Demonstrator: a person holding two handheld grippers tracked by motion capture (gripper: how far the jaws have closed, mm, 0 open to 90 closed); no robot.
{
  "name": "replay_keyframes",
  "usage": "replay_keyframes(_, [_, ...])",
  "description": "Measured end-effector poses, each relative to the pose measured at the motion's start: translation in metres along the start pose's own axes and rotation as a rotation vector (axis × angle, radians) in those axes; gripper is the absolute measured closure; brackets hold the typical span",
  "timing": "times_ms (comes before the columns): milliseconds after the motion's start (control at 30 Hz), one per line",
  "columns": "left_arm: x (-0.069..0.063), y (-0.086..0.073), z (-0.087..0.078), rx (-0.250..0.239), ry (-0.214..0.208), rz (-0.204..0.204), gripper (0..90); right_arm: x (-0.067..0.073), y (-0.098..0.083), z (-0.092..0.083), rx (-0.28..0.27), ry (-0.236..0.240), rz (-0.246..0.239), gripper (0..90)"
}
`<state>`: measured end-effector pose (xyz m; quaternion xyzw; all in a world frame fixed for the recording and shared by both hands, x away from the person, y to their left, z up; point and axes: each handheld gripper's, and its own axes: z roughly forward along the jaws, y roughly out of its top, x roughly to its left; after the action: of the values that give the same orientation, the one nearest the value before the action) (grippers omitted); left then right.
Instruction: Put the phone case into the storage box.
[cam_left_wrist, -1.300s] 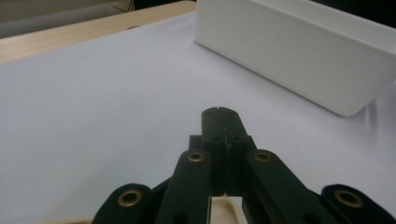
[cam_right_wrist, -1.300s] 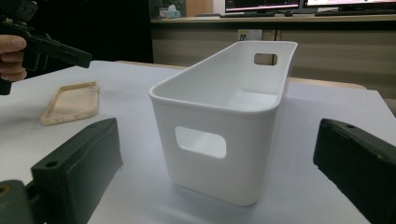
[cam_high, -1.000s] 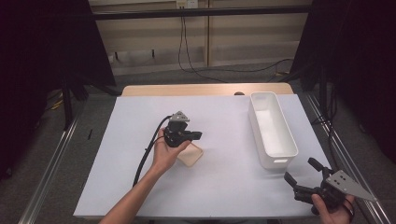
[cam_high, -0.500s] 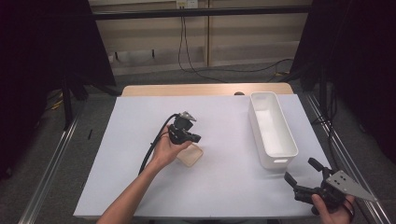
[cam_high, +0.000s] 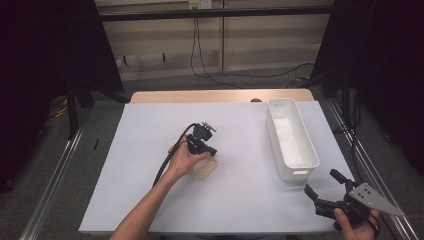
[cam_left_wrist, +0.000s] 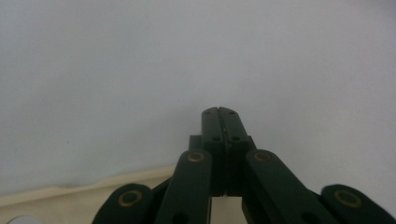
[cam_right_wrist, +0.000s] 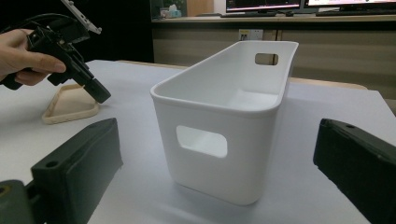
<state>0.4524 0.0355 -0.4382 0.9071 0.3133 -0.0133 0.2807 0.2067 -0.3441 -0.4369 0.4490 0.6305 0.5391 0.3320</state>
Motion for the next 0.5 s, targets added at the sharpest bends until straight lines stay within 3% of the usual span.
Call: replay_keyframes(500, [-0.0082,0.0005,0.0043,0.013,-0.015,0.018,90.0,0.0002,0.0,0.0,0.0,0.001,0.001,0.8])
